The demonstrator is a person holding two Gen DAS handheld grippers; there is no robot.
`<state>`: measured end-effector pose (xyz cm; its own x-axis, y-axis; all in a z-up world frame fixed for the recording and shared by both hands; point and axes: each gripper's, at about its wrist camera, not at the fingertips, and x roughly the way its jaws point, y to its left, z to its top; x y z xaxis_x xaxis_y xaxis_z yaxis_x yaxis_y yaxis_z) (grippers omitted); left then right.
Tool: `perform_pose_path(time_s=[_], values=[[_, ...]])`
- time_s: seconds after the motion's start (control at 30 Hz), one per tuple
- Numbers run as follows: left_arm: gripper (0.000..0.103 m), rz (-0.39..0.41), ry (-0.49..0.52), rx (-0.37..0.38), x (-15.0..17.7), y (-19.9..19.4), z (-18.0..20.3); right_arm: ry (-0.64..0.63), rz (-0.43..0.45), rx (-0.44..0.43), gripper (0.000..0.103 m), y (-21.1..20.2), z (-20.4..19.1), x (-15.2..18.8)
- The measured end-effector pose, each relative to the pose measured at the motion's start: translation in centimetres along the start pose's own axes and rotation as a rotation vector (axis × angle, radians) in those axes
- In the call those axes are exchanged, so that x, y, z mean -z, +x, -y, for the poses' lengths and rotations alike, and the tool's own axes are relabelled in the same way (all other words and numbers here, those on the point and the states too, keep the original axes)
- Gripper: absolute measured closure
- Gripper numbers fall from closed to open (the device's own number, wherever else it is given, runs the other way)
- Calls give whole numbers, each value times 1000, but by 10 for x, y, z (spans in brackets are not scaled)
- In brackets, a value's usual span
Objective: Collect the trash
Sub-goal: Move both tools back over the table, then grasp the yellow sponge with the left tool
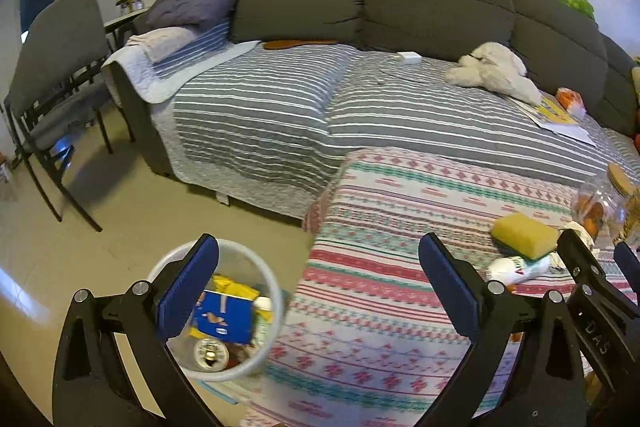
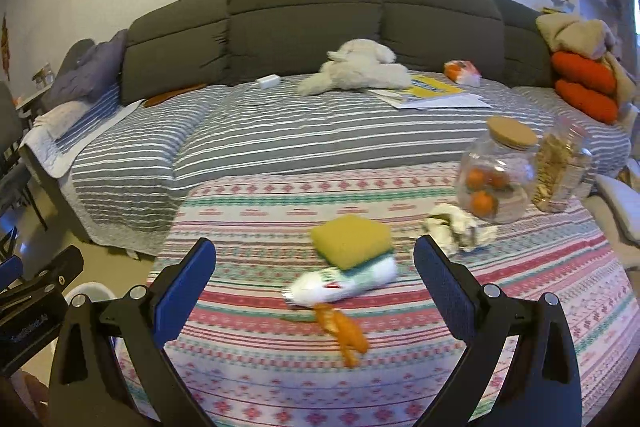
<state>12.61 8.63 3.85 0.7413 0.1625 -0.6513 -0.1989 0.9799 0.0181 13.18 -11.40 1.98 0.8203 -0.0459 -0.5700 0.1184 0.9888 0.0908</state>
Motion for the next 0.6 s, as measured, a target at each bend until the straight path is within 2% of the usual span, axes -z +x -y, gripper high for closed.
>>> perform_pose_path(time_s=[0.27,0.43,0.6], values=[[7,-26,46,22,5,11,51,82,-24,51,7,9,62,-1],[7,-105,107,61,12,33,87,145,-58,87,7,15,100,-5],[7,-172,243,97,17,67,127,270,-98,108,7,17,149,-8]])
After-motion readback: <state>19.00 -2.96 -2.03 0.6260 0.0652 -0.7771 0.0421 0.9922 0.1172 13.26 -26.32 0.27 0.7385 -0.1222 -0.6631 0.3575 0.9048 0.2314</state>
